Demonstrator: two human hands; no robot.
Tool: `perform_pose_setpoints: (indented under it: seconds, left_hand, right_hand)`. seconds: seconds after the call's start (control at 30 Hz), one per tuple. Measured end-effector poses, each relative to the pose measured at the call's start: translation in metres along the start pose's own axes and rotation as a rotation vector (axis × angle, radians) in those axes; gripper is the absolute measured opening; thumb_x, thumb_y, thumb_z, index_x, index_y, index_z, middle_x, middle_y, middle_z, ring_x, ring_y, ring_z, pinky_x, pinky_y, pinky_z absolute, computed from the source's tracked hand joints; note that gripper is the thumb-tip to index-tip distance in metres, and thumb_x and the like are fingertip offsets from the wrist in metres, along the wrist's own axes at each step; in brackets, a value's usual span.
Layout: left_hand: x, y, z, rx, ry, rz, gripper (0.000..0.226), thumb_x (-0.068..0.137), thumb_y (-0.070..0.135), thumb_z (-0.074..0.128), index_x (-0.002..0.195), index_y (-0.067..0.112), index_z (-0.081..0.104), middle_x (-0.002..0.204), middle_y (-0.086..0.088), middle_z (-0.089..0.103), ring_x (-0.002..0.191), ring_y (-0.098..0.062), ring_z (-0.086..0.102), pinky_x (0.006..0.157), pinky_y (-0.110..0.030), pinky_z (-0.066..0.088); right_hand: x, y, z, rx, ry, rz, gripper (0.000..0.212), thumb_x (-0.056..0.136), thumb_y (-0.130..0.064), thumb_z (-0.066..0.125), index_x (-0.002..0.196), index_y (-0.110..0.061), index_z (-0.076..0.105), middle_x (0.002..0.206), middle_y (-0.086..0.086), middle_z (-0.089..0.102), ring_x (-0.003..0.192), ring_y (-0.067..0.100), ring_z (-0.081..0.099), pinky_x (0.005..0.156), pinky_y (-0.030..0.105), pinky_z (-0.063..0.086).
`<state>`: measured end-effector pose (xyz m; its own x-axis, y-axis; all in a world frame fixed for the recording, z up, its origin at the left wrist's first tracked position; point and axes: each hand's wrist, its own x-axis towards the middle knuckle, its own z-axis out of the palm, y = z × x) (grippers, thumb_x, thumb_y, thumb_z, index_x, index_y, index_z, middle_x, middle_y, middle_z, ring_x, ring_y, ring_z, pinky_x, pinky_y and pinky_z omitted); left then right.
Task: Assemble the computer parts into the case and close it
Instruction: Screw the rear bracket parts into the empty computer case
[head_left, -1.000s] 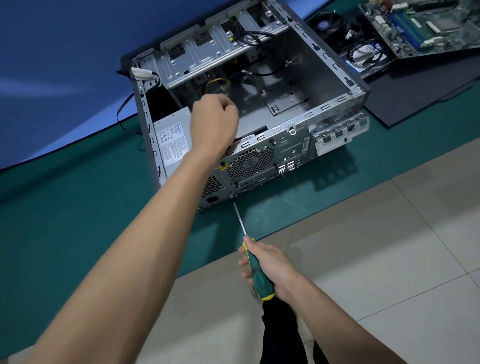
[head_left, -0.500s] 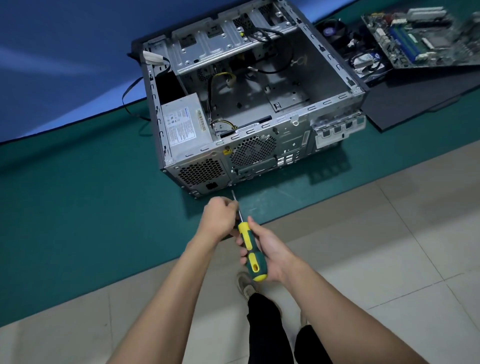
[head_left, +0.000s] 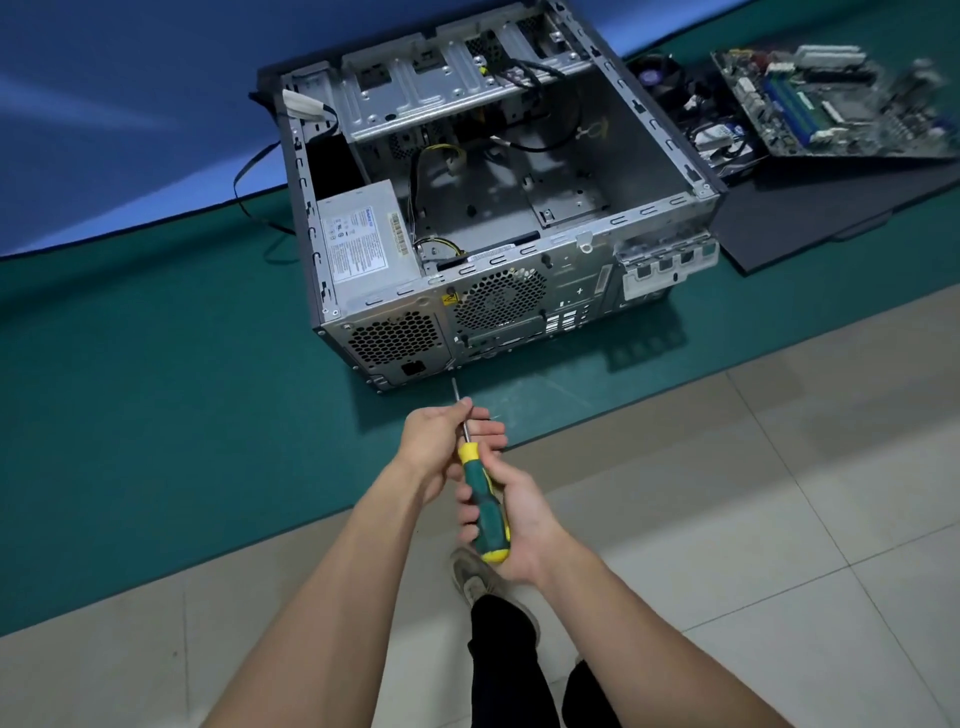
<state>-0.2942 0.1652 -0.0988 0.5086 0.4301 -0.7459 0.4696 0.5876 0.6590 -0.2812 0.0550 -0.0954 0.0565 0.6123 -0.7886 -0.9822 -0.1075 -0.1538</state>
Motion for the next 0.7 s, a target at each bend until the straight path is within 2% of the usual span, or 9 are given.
perform_pose_setpoints:
  seconds: [0.1,0.17,0.2,0.3,0.33,0.4,0.5,0.57,0.7]
  left_hand:
    - [0.001,-0.001,0.005,-0.023,0.027,0.023,0.029,0.100,0.017,0.045,0.082,-0.002,0.057,0.059,-0.012,0.069,0.050,-0.021,0.067,0.049,-0.031,0.057]
    - [0.000,-0.001,0.005,-0.031,0.027,0.023,0.028,0.100,0.016,0.046,0.082,-0.003,0.057,0.059,-0.013,0.068,0.050,-0.021,0.066,0.048,-0.031,0.057]
    - [0.000,0.000,0.003,-0.039,0.026,0.018,0.028,0.100,0.017,0.046,0.083,-0.002,0.057,0.058,-0.012,0.068,0.049,-0.021,0.066,0.047,-0.029,0.056]
    - [0.000,0.003,0.000,-0.105,-0.005,-0.007,0.029,0.100,0.020,0.043,0.084,0.001,0.057,0.054,-0.007,0.064,0.046,-0.018,0.063,0.047,-0.027,0.055]
    - [0.000,0.003,0.001,-0.140,-0.011,-0.016,0.029,0.101,0.019,0.042,0.083,0.001,0.056,0.052,-0.006,0.062,0.044,-0.018,0.061,0.047,-0.027,0.055]
    - [0.000,0.001,0.004,-0.175,-0.003,-0.016,0.030,0.101,0.017,0.041,0.080,0.001,0.056,0.050,-0.006,0.060,0.042,-0.017,0.060,0.047,-0.026,0.054]
    - [0.000,-0.001,0.006,-0.168,0.014,0.016,0.030,0.101,0.015,0.042,0.079,-0.001,0.056,0.052,-0.008,0.063,0.044,-0.017,0.062,0.046,-0.028,0.055]
    - [-0.001,-0.001,0.005,-0.168,0.014,0.021,0.030,0.101,0.016,0.042,0.081,-0.002,0.057,0.055,-0.010,0.065,0.046,-0.017,0.063,0.046,-0.028,0.055]
    - [-0.001,-0.004,0.006,-0.134,0.022,0.010,0.032,0.101,0.021,0.041,0.080,0.002,0.056,0.051,-0.008,0.062,0.043,-0.019,0.060,0.044,-0.028,0.053]
  right_hand:
    - [0.007,0.005,-0.002,-0.422,0.243,-0.148,0.034,0.090,-0.044,0.060,0.076,-0.013,0.057,0.063,0.003,0.055,0.040,0.012,0.051,0.044,0.022,0.038]
    - [0.009,0.011,0.003,-0.534,0.393,-0.256,0.039,0.092,-0.043,0.058,0.066,-0.014,0.052,0.059,0.004,0.052,0.033,0.011,0.046,0.043,0.023,0.035]
    - [0.009,0.012,0.005,-0.445,0.357,-0.235,0.041,0.092,-0.044,0.056,0.064,-0.014,0.053,0.056,0.003,0.050,0.032,0.011,0.042,0.039,0.020,0.032]
    - [0.001,0.008,0.009,0.117,0.001,0.039,0.039,0.088,-0.046,0.057,0.068,-0.013,0.057,0.050,-0.003,0.042,0.033,0.007,0.034,0.030,0.016,0.024]
    - [-0.001,0.006,0.005,0.152,-0.052,0.059,0.038,0.087,-0.047,0.057,0.071,-0.013,0.058,0.051,-0.003,0.041,0.034,0.007,0.034,0.030,0.016,0.024]
    - [-0.006,0.005,0.001,0.017,-0.016,0.020,0.038,0.089,-0.048,0.057,0.075,-0.013,0.060,0.054,0.000,0.047,0.037,0.009,0.040,0.033,0.018,0.029]
    - [0.003,0.012,0.002,-0.322,0.247,-0.163,0.033,0.087,-0.042,0.065,0.075,-0.013,0.059,0.061,0.002,0.055,0.040,0.013,0.050,0.039,0.019,0.035]
    - [0.006,0.015,0.004,-0.362,0.339,-0.224,0.033,0.089,-0.040,0.063,0.071,-0.013,0.057,0.059,0.001,0.053,0.036,0.012,0.046,0.037,0.017,0.032]
    - [0.000,0.007,-0.004,0.059,-0.007,0.032,0.040,0.088,-0.051,0.055,0.076,-0.014,0.059,0.054,-0.002,0.046,0.036,0.007,0.037,0.031,0.017,0.027]
